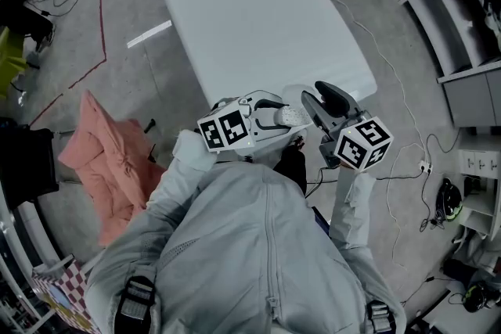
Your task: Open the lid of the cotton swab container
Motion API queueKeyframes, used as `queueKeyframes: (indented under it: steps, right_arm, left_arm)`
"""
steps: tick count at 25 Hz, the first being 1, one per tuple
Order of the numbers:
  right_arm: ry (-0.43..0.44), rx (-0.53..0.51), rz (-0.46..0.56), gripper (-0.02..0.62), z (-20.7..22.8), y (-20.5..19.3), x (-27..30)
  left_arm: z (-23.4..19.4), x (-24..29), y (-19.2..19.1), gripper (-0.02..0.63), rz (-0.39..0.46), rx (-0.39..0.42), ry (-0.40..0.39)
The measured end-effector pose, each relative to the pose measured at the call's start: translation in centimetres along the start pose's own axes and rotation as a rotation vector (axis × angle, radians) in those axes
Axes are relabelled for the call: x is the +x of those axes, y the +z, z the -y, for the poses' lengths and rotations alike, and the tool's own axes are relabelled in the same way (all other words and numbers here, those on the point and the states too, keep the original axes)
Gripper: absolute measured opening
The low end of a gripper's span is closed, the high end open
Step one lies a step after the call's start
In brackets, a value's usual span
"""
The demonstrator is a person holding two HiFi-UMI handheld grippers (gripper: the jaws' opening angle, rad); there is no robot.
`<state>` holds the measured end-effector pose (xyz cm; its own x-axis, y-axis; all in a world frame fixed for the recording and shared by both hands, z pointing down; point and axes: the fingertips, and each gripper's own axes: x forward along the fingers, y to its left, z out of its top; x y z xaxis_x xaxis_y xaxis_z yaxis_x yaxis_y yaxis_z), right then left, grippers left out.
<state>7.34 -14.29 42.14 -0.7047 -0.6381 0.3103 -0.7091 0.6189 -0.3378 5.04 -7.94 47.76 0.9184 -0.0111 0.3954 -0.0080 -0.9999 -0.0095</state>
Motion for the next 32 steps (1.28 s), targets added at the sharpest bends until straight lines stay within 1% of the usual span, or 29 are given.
queueKeyframes:
  steps: [3, 6, 8, 11, 14, 18, 24, 28, 32]
  right_arm:
    - [-0.032, -0.036, 0.018, 0.201, 0.3, 0.3, -0.8]
    - [-0.074, -0.062, 0.039, 0.201, 0.9, 0.8, -2.0]
    - [-0.110, -0.081, 0.048, 0.201, 1.4, 1.1, -2.5]
    - [-0.172, -0.125, 0.055, 0.201, 2.1, 1.7, -3.1]
    - [-0.227, -0.161, 0.061, 0.201, 2.7, 2.2, -3.5]
    - [-0.281, -0.192, 0.056, 0.201, 3.2, 2.3, -3.7]
    - [-0.375, -0.235, 0.058, 0.193, 3.9, 2.6, -4.7]
    - [-0.421, -0.254, 0.057, 0.161, 4.3, 2.8, -5.5]
    - [-0.445, -0.274, 0.059, 0.130, 4.4, 3.1, -5.8]
  left_arm:
    - [-0.2, 0.2, 0.1, 0.210, 0.001, -0.006, 0.012]
    - [-0.9, 0.4, 0.3, 0.210, -0.001, -0.023, 0.046]
    - [-1.8, 0.3, 0.3, 0.210, 0.002, -0.045, 0.092]
    - [-3.7, -0.3, 0.5, 0.210, 0.015, -0.074, 0.181]
    - [-5.1, -1.0, 1.4, 0.210, 0.044, -0.065, 0.244]
    - [-5.9, -1.7, 2.2, 0.210, 0.058, -0.033, 0.295]
    - [-6.3, -2.5, 2.9, 0.210, 0.065, -0.028, 0.324]
    - [-6.5, -2.6, 3.2, 0.210, 0.063, -0.032, 0.336]
    - [-6.6, -2.7, 3.6, 0.210, 0.068, -0.030, 0.343]
